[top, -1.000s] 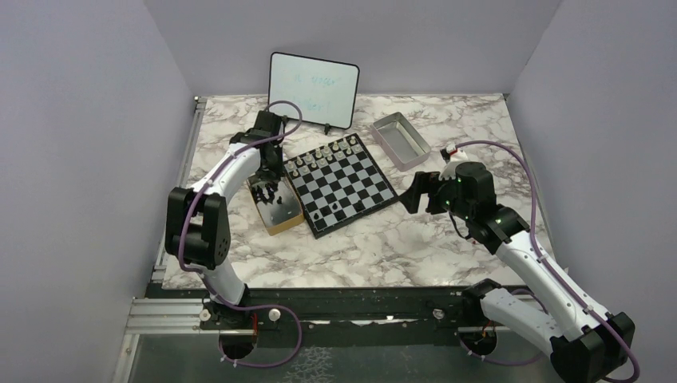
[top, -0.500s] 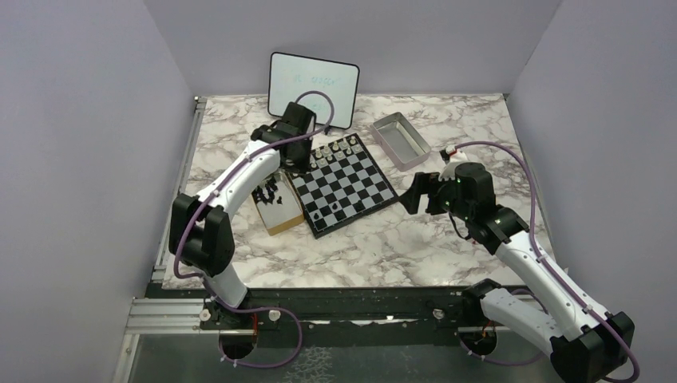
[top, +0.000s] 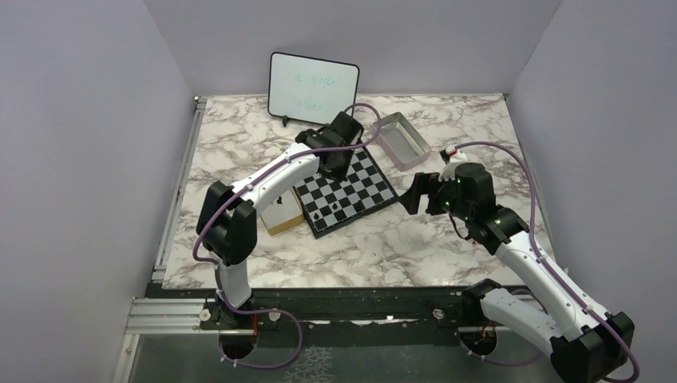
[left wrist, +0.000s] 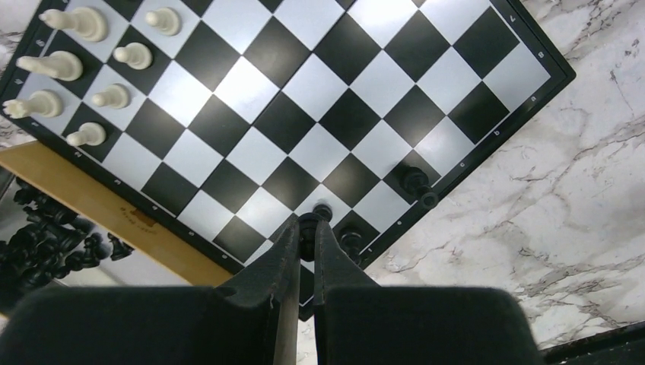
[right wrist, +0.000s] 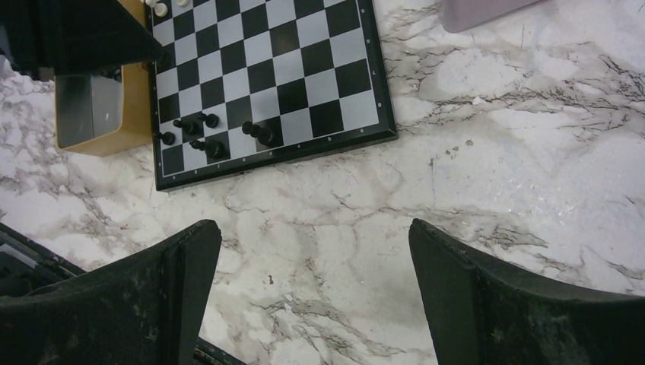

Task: Set up the chess pieces on the board
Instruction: Place the chess piece on the chessboard.

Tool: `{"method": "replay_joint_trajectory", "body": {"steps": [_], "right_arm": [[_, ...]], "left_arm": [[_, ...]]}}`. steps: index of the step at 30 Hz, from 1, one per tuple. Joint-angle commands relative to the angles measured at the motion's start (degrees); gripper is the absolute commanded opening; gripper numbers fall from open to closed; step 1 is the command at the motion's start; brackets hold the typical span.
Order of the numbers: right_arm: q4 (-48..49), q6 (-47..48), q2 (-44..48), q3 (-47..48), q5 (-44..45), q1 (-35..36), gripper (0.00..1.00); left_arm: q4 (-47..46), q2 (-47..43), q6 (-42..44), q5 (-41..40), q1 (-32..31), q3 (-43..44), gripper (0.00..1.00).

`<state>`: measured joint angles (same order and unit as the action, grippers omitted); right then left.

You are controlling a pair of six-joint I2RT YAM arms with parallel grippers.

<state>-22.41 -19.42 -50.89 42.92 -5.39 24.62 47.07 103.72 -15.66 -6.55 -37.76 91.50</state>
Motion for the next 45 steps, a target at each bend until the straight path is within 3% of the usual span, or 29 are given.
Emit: {"method": "replay_joint_trajectory", "body": {"steps": [1,17,45], "right_arm": [[0.68,0.63,1.05,0.47,0.82,-0.45,1.00],[1.18,0.26,0.57,0.14,0.55,-0.43,1.00],[0.80,0.02,1.11,-0.27,0.86,-0.45,1.00]], "left_arm": [[1.24,3.21,-1.42,-3.00,-2.77,3.19,0.08],[0.97,9.56,-3.05,-3.82,-5.90,2.14,0.08],[-1.47,12.61,-3.06,-3.76,-6.10,0.28,0.08]]}}
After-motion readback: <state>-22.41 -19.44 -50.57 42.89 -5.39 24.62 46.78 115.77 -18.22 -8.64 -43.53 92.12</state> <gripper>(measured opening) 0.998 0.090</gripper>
